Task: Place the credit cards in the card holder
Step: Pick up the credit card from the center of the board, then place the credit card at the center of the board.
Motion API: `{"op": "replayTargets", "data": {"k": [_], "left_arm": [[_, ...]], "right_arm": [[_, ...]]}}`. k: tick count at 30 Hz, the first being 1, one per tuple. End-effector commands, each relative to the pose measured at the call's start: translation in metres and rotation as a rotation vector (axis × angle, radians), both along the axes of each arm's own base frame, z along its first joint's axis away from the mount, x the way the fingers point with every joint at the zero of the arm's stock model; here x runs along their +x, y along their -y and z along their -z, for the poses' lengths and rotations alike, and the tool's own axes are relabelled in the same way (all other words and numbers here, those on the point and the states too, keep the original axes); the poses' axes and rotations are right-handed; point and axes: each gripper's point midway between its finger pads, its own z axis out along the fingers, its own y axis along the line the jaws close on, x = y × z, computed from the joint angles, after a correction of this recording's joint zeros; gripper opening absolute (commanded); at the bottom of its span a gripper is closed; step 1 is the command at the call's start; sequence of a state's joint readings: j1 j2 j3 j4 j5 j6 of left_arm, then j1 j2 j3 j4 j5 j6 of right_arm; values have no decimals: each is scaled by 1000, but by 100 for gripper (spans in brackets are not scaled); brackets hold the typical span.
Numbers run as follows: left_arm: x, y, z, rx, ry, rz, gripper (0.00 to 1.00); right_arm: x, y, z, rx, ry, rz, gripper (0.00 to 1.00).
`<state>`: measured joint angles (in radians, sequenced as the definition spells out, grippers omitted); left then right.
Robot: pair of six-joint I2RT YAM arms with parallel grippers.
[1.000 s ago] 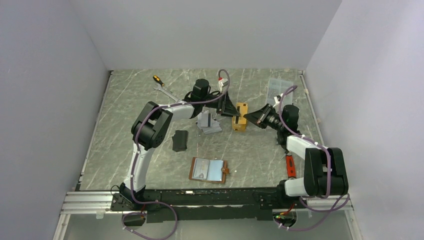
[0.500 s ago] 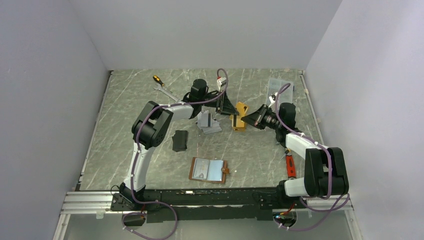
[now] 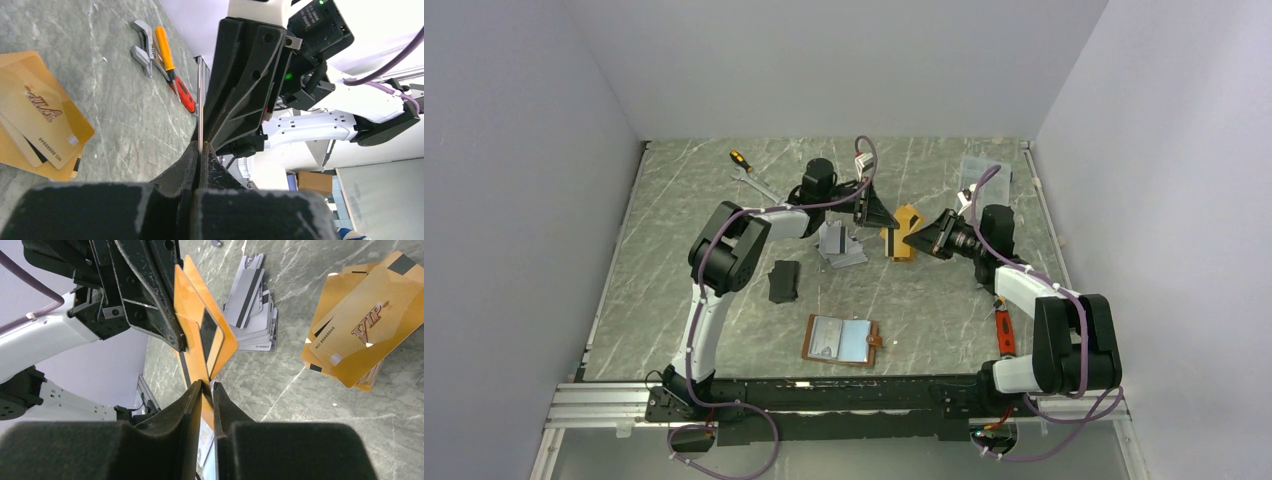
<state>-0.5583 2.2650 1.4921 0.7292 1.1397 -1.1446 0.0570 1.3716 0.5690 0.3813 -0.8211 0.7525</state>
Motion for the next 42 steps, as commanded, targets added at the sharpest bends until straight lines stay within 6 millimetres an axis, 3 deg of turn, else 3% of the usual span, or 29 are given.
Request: {"op": "replayTargets", "data": {"k": [1,9,28,37,42], "left_arm": [[-9,-1,-26,-73,62,37,0],[-2,-6,-29,-82,43,0,0],[6,-12,-20,-59,50,-35,0],[5,-12,-20,-59,54,-32,0],[4,-12,-23,-69,51,-31,0]], "right_arm": [[-1,-5,-4,43,15,-15,18],[-11,-14,-5,91,10,-50,29],[-27,-15,-3,129,-12,-47,30],[-19,-11,-7,121,5,-7,24],[-16,-13,-2,107,-10,-29,32]]}}
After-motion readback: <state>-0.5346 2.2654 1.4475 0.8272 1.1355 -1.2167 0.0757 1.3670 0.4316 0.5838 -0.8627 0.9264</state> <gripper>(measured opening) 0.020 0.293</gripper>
